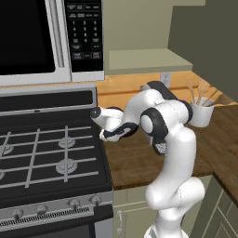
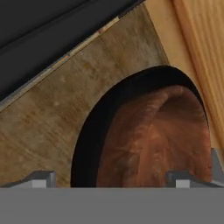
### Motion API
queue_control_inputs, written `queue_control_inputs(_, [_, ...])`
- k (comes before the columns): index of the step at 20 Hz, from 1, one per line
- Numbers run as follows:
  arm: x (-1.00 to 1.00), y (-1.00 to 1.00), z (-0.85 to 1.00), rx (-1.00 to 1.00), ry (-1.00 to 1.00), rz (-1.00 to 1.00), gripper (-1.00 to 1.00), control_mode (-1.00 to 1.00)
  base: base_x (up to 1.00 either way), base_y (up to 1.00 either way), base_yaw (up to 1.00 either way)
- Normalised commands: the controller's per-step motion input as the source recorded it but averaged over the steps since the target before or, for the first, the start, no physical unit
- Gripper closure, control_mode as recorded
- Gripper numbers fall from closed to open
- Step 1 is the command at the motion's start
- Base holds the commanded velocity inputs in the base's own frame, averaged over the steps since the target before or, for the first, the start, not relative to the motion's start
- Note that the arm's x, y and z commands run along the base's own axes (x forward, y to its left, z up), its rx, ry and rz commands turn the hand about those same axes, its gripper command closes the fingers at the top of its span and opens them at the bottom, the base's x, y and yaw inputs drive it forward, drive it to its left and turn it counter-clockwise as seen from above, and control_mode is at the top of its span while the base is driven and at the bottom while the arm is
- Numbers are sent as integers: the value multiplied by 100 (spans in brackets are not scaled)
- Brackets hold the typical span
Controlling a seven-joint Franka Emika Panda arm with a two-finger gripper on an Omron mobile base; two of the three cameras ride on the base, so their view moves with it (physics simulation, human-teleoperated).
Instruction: Pick up the bowls on the counter and stack them on top of one another in the open cabinet. Place the smaller bowl on top of the larger bowl.
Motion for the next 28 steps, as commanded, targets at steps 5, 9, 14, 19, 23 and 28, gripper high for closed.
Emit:
queue_control_inputs(5, [30,0,-68,-21,5,0,100,-100,0,0,0])
queue_control_inputs(9, [15,0,-24,-7,0,0,100,-100,0,0,0])
queue_control_inputs(14, [-7,0,-3,0,0,0,100,-100,0,0,0])
queue_control_inputs(19, [-61,-2,4,-1,-6,0,100,-100,0,0,0])
queue_control_inputs(23, [-100,0,51,-3,-42,0,100,-100,0,0,0])
queue_control_inputs(28, [-100,0,100,-3,-48,0,100,-100,0,0,0])
